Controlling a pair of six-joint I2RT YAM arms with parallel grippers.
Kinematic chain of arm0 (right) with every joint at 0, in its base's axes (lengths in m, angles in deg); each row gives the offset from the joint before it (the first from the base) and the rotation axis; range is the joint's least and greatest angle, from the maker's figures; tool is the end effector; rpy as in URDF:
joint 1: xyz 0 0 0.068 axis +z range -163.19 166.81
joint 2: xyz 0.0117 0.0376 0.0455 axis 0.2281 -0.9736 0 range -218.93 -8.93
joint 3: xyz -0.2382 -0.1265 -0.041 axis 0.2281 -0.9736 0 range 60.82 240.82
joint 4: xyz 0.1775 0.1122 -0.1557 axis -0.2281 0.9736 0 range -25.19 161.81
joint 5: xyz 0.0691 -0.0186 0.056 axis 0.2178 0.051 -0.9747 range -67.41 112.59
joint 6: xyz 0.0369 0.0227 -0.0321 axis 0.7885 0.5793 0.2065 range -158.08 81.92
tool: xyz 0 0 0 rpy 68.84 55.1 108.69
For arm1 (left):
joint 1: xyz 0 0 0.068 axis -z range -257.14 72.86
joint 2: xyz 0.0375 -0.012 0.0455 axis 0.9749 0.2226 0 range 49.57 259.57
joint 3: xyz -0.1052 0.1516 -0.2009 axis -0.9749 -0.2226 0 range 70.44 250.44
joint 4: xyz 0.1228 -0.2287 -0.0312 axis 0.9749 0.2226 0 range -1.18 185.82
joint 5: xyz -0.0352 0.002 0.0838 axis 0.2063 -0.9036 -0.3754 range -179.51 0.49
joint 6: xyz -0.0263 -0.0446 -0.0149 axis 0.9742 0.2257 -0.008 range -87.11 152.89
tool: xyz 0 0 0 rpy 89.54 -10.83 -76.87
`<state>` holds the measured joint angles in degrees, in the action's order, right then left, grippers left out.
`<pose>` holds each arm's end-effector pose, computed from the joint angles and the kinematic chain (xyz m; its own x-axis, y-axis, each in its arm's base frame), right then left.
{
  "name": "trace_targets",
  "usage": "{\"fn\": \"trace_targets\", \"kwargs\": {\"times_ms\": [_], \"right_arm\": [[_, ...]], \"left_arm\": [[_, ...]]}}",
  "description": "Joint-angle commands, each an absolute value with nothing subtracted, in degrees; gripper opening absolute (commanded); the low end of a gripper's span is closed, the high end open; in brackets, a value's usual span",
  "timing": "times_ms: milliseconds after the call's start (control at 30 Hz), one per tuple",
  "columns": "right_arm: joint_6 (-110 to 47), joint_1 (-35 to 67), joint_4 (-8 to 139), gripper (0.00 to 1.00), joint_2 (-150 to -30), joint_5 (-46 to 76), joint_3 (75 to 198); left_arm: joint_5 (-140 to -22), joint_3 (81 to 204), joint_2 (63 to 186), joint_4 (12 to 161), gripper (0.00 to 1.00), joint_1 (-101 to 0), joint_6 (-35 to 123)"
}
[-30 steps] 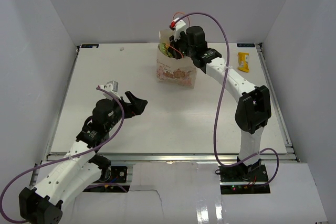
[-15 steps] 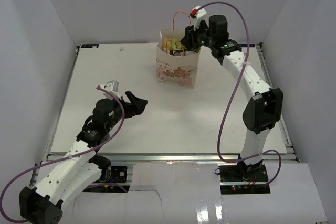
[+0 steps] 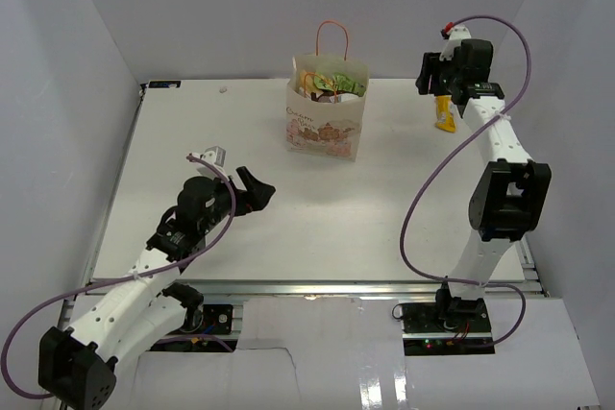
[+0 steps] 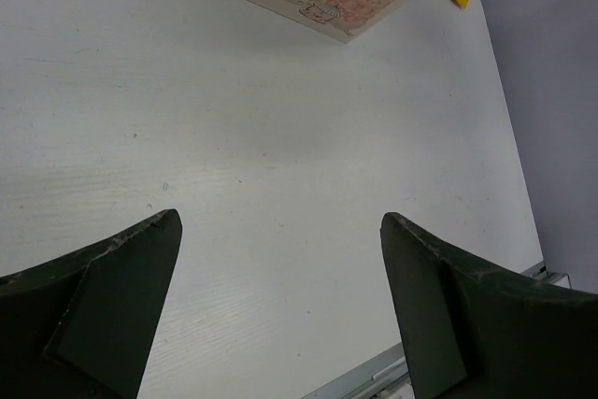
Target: Place the snacks into the paper bag
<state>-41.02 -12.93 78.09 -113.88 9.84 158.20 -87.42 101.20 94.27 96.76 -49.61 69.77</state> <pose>0.4403 0.0098 0.3571 -0.3446 -0.0515 -0.9374 -0.2286 0.9730 0.0306 0.1647 -0.0873 0.2577 -0.5595 -0.3849 -0.7341 0.1951 0.7996 -0.5680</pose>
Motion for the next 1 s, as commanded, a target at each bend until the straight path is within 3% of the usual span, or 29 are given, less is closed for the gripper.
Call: {"fn": "trace_targets", "kwargs": {"times_ms": [0,67,267,700,867,967], "right_arm": [[-40.01,-14.33,80.71,0.66,-118.96,29.77,159.07],[-39.67,-15.29,81.6,0.71,-122.92,34.53,161.01],[-42.73,-16.7,81.25,0.73,-132.58,41.13,168.12],[-45.82,-16.09,78.79,0.7,-145.86,43.69,174.72],[-46.08,-16.17,79.05,0.6,-148.94,42.11,177.96],[-46.6,-16.17,78.96,0.49,-149.12,39.48,178.33]], "left_arm": [[-86.17,103.57,95.09,95.59,0.98,-49.8,69.36],[-85.99,103.92,95.7,95.5,0.98,-49.8,69.54],[-84.85,104.36,97.99,95.06,0.98,-49.8,71.12],[-83.0,106.91,103.61,94.18,0.98,-49.8,74.46],[-82.21,108.23,104.85,94.53,0.98,-49.72,74.9],[-82.47,108.14,104.32,95.06,0.98,-49.72,75.33]]}}
